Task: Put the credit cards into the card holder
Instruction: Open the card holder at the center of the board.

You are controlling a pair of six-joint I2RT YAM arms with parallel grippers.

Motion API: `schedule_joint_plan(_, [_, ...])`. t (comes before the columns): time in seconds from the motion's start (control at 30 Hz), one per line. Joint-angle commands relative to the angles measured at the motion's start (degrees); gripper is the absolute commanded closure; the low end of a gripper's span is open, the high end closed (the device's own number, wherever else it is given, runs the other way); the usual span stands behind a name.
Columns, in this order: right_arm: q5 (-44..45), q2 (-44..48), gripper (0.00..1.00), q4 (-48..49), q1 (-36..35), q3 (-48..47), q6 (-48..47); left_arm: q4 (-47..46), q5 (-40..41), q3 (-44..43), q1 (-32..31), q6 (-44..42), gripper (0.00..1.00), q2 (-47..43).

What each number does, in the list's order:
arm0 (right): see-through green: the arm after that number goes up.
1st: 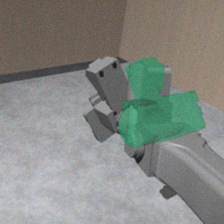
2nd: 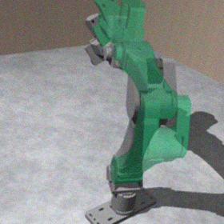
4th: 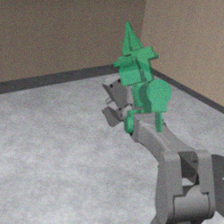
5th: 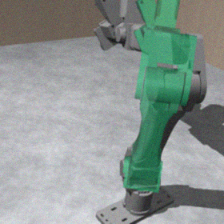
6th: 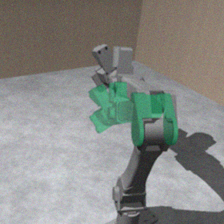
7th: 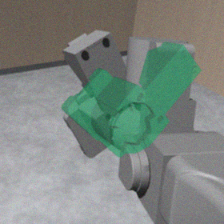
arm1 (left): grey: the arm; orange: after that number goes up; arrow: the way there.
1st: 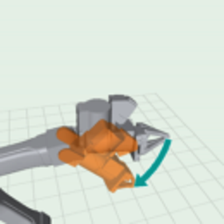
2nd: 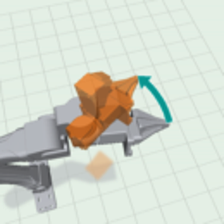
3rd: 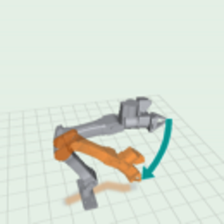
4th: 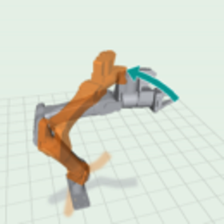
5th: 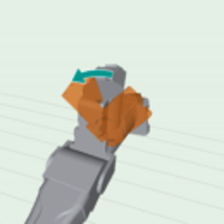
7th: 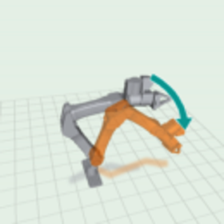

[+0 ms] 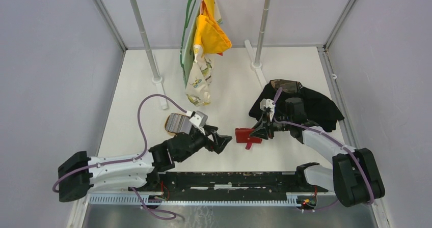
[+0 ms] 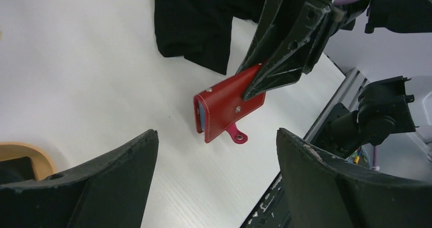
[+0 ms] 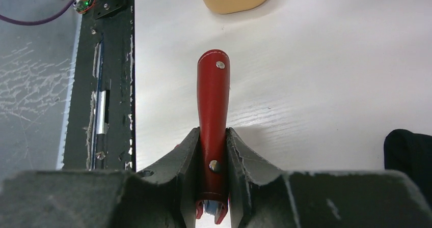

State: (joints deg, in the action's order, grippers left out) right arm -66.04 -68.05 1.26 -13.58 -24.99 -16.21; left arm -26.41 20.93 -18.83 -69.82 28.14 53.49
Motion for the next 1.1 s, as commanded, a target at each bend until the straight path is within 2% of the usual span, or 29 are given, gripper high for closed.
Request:
schedule_joint_plan(0.0, [-3.06,2.44,0.71,-1.09,0.14,-1.27,-5.81,7.10,-16.44,-1.64,8.03,-2.14,0.09,-4.47])
schedule_joint_plan(0.03, [-3.07,2.59,0.72,-1.15,0.13,-1.20,-6.08,7.31,-18.49,-1.71,9.53,-2.20,0.09,-4.55])
schedule_joint_plan(0.07, [-2.76,2.78,0.78,-1.16,0.07,-1.16,-6.12,7.36,-21.24,-1.74,10.72,-2.21,0.09,-4.10])
schedule_joint_plan(0.13, [-1.11,2.92,0.95,-1.12,0.17,-1.11,-5.89,6.79,-23.51,-1.89,11.40,-2.21,0.10,-2.25])
schedule_joint_plan(0.17, [-0.11,2.75,0.99,-1.04,0.11,-1.06,-5.45,6.14,-24.56,-2.03,11.39,-2.21,0.10,-0.85])
schedule_joint_plan(0.4, [-8.34,0.04,1.00,-0.44,0.08,-1.39,-3.13,-2.78,-31.38,-2.76,11.42,-2.66,0.13,9.95])
schedule_joint_plan(0.8, [-10.69,-0.15,0.99,-0.24,-1.50,-0.85,-3.48,-8.08,-33.45,-7.71,12.13,-4.13,0.16,22.88])
schedule_joint_plan(0.87, [-10.45,-0.18,0.99,-0.29,-1.68,-0.85,-3.57,-9.04,-34.39,-8.66,12.25,-3.91,0.22,24.53])
schedule_joint_plan(0.93, [-9.79,-0.24,0.99,-0.38,-1.84,-0.86,-3.65,-9.88,-35.56,-9.53,12.24,-3.44,0.33,26.10])
schedule_joint_plan(1.07, [-9.12,-0.43,0.99,-1.07,-2.15,-1.11,-4.20,-11.43,-38.46,-10.79,12.27,-2.52,0.65,28.05])
